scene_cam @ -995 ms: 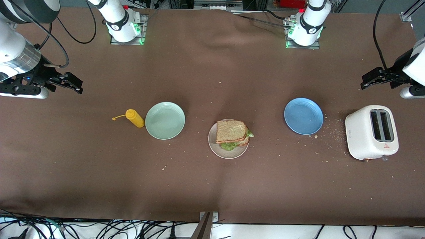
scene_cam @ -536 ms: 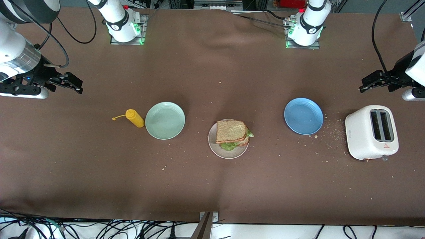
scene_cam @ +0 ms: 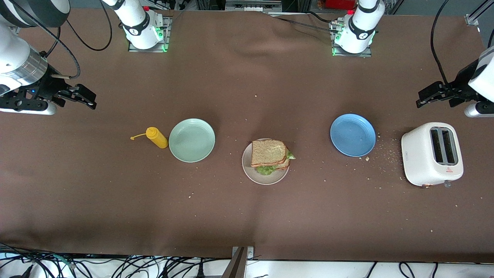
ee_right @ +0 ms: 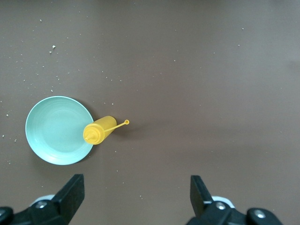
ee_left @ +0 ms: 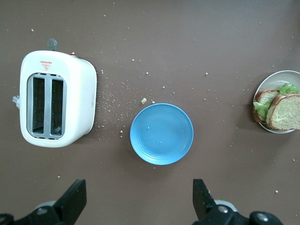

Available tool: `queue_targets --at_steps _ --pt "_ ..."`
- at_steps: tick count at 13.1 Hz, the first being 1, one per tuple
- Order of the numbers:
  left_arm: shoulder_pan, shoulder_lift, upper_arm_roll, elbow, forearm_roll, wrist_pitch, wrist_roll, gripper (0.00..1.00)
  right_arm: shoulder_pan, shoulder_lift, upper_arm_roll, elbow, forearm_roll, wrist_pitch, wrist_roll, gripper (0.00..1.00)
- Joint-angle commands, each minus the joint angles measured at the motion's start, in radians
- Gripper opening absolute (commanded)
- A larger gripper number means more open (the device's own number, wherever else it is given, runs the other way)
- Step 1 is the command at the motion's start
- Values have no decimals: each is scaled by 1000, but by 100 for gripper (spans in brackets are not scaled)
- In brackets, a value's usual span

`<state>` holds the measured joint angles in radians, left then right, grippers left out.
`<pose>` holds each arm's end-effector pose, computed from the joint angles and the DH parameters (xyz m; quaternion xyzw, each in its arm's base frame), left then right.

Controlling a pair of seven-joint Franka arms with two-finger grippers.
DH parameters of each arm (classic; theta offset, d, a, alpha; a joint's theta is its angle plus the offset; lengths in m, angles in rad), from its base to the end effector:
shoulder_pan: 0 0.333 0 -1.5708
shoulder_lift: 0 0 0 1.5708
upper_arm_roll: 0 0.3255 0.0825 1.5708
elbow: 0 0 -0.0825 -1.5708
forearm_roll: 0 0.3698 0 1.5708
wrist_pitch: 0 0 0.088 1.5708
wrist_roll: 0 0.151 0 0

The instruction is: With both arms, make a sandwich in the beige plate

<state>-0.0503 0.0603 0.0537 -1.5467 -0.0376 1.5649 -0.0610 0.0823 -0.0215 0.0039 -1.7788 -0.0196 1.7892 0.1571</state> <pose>0.5561 -0.0046 0.5676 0.9991 0.0325 -0.0215 0.0166 0.5451 0.0446 0.5246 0.9993 -0.0335 0.0170 0.0076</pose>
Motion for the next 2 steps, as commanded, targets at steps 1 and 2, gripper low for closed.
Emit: queue_targets --at_steps 1,2 --pt "7 -11 -8 -16 11 3 3 100 -6 6 7 16 -16 -13 -11 100" --pt "6 -7 -8 -16 13 3 3 100 -6 5 7 16 -14 -13 -11 100"
